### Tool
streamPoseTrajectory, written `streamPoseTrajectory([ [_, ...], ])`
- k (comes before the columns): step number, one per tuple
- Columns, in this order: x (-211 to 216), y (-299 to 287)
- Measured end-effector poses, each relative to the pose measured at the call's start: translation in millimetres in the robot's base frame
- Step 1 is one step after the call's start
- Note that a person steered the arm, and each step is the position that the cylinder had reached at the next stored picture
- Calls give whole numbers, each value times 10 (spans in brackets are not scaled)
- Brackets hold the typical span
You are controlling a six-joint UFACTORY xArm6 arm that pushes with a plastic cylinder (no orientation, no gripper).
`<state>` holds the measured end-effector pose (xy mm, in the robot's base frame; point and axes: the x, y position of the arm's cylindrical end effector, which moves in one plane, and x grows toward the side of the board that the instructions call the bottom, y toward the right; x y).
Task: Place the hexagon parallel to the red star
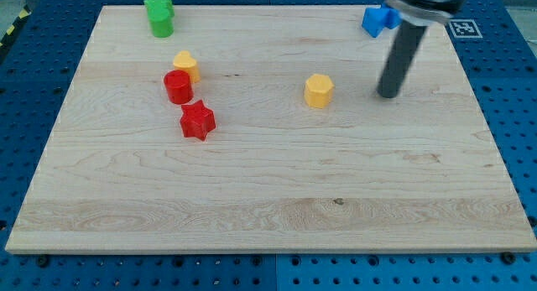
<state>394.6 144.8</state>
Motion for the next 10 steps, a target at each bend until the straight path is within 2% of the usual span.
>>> streamPoseTrajectory([
  [2,-244,-798],
  [3,-168,-1062],
  [5,355,-1148],
  [6,542,-1517],
  [8,680,-1224],
  [10,416,-1096],
])
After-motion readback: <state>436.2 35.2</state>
